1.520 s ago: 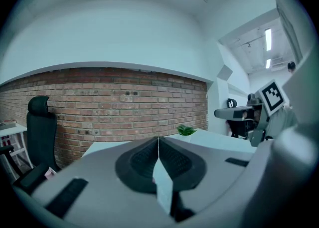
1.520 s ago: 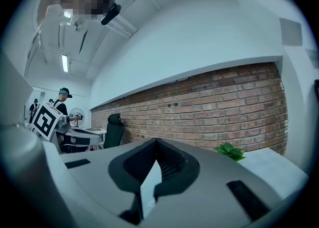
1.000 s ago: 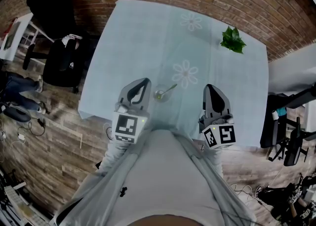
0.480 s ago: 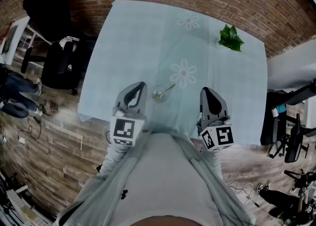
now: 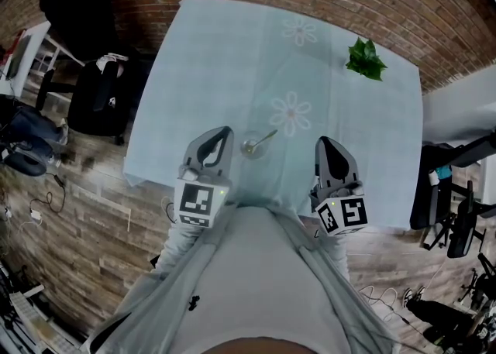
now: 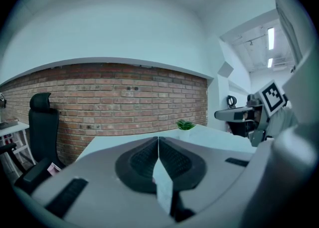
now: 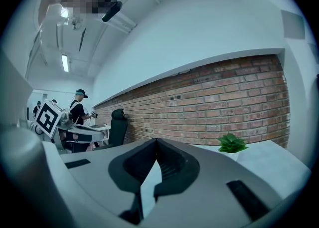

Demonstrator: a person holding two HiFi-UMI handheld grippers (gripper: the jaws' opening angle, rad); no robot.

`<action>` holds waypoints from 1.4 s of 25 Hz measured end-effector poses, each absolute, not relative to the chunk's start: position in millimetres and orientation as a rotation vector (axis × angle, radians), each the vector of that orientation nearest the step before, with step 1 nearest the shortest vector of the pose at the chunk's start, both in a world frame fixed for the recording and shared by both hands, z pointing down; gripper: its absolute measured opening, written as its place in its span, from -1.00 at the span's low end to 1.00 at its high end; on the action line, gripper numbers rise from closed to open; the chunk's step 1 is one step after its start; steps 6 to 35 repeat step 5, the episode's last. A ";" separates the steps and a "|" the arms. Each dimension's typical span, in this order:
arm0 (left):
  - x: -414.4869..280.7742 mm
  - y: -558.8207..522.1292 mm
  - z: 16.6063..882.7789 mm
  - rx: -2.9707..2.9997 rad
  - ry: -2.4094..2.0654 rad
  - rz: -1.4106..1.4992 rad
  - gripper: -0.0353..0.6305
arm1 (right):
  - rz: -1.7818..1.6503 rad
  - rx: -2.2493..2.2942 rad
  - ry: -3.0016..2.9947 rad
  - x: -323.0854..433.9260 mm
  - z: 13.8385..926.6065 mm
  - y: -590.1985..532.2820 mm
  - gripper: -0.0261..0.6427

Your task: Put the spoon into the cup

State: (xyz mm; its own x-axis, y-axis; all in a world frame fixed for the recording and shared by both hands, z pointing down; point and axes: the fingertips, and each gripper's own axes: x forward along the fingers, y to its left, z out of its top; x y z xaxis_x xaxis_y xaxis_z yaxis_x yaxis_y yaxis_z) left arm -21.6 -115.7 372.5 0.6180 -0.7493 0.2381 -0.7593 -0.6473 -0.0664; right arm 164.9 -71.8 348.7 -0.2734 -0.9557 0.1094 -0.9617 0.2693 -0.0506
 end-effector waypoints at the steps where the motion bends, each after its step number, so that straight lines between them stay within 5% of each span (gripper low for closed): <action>1: -20.8 -115.2 372.4 2.791 -1.299 0.385 -0.83 | 0.168 1.858 -2.459 165.7 349.1 -72.1 -0.87; 35: -18.1 -113.8 371.6 2.798 -1.297 0.400 -0.83 | 0.179 1.855 -2.471 167.7 350.1 -73.0 -0.87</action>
